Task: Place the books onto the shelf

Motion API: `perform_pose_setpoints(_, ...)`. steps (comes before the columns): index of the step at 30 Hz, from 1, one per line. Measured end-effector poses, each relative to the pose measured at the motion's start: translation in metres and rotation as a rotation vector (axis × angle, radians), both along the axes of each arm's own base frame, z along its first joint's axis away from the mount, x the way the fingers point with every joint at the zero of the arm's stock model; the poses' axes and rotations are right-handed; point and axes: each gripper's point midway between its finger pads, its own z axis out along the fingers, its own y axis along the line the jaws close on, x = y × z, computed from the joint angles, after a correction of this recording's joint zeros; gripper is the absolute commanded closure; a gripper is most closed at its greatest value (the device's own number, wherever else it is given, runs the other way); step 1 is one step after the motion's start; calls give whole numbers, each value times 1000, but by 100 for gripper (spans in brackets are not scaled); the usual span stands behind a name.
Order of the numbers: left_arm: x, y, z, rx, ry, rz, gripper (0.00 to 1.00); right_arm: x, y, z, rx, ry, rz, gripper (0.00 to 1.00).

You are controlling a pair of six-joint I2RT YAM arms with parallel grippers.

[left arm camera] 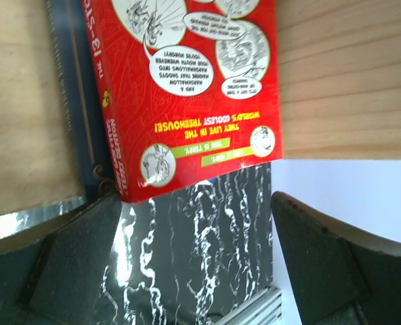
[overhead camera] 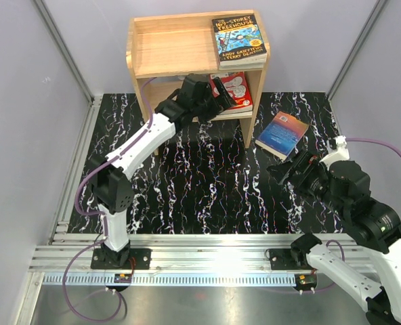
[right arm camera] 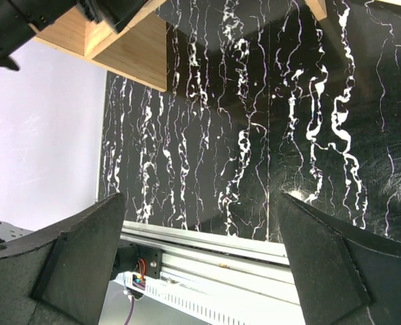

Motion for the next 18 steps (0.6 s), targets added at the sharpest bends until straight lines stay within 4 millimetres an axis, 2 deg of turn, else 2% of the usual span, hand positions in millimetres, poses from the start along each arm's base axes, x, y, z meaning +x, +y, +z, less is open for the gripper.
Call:
perform_pose_setpoints(7, -5, 19, -18, 198, -27, -8, 1, 2, -2, -5, -12, 8, -14, 0)
perform_pose_setpoints(10, -7, 26, -23, 242, -39, -3, 1, 6, -7, -15, -36, 23, -49, 0)
perform_pose_setpoints(14, -36, 40, -32, 317, -44, -13, 1, 20, -17, -41, -107, 82, -135, 0)
perform_pose_setpoints(16, -57, 41, -22, 350, -97, -35, 1, 31, -17, -62, -161, 142, -169, 0)
perform_pose_setpoints(18, -79, 33, -4, 336, -164, -75, 1, 46, -17, -81, -223, 209, -206, 0)
